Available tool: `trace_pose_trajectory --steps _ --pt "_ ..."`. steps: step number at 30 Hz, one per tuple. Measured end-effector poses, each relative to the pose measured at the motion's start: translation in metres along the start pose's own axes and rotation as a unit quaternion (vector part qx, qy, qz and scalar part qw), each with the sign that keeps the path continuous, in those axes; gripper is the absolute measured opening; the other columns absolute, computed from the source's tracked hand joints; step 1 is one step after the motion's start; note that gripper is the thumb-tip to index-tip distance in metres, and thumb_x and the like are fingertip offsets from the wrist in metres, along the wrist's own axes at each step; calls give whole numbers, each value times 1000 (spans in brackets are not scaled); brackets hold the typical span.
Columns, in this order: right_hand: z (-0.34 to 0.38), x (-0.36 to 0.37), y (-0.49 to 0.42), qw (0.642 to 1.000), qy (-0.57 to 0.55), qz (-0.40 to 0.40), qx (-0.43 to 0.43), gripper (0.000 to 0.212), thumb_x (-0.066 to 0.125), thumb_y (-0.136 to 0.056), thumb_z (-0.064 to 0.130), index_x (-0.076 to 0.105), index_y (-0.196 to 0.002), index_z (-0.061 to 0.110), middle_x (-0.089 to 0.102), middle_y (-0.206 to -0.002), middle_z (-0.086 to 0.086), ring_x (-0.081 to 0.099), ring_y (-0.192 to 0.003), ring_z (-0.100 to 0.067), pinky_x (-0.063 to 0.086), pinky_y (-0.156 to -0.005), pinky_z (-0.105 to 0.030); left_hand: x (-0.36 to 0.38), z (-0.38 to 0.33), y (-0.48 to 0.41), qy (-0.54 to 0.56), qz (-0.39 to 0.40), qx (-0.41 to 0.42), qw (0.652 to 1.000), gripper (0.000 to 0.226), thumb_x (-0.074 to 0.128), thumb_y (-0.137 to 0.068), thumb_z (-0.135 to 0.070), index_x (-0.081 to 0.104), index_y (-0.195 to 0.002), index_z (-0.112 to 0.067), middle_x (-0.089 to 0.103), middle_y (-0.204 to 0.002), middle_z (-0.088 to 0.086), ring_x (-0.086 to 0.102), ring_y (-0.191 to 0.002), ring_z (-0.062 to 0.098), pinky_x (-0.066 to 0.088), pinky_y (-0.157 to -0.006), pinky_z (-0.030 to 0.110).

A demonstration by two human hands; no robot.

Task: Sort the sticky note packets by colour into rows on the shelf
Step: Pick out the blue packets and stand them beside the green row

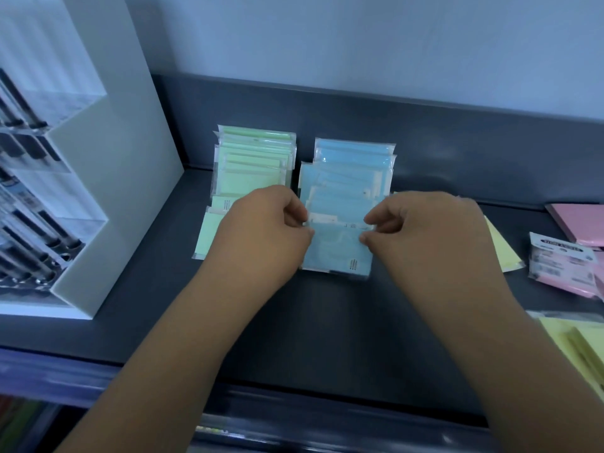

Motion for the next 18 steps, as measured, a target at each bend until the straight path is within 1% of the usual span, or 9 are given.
trace_pose_trajectory --steps 1,2,3,4,9,13,16,18 --pt "4 -1 -2 1000 23 1 -8 16 75 -84 26 77 -101 28 74 -92 9 65 -96 -15 48 -85 -24 0 -2 -2 -10 -1 2 1000 15 71 -85 -16 64 -83 -29 71 -78 -10 70 -74 11 58 -68 33" --pt "7 -1 -4 999 39 2 -12 17 74 -85 26 76 -102 28 74 -96 8 64 -100 -18 50 -84 -30 -1 -4 -3 -24 -4 4 1000 14 71 -85 -16 65 -84 -29 70 -79 -11 68 -75 9 54 -65 28" --pt "10 -2 -5 999 49 1 -15 18 73 -86 26 76 -103 28 74 -98 8 64 -101 -19 50 -83 -32 -2 -6 -3 -36 -8 8 999 14 70 -85 -16 65 -85 -29 68 -80 -11 66 -76 7 50 -63 24" --pt "11 -2 -6 998 52 -1 -17 18 72 -86 25 75 -103 28 74 -98 7 63 -101 -19 51 -82 -33 -3 -8 -4 -43 -15 10 999 14 70 -85 -16 65 -86 -29 68 -81 -12 64 -78 5 49 -63 22" --pt "15 -3 -7 999 44 -10 -27 18 71 -86 26 75 -104 28 73 -97 7 63 -100 -20 51 -83 -34 -9 -11 -7 -68 -46 20 996 15 67 -85 -13 67 -89 -28 66 -85 -13 62 -80 5 49 -66 19" --pt "13 4 -9 998 65 10 -18 18 68 -88 30 72 -106 30 71 -100 8 62 -101 -17 41 -75 -28 -9 -10 -7 -87 -56 19 994 16 67 -84 -14 68 -91 -28 66 -86 -13 63 -84 8 52 -72 24" --pt "11 7 -10 998 63 14 -17 19 67 -88 29 71 -106 29 69 -98 7 61 -100 -18 43 -75 -29 -10 -10 -7 -94 -58 18 994 16 67 -84 -13 68 -91 -28 66 -87 -13 63 -84 9 53 -74 26" --pt "11 9 -10 997 71 18 -19 18 66 -88 29 70 -105 28 69 -97 7 61 -98 -17 39 -72 -29 -10 -9 -6 -99 -51 16 994 18 68 -84 -13 68 -93 -28 67 -86 -13 63 -83 8 52 -72 24"
Point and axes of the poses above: each hand's wrist, its own y-axis away from the middle knuckle, its own x-axis out of the palm, z = x × y, the point moved 8 cm from there along -y, towards the middle knuckle
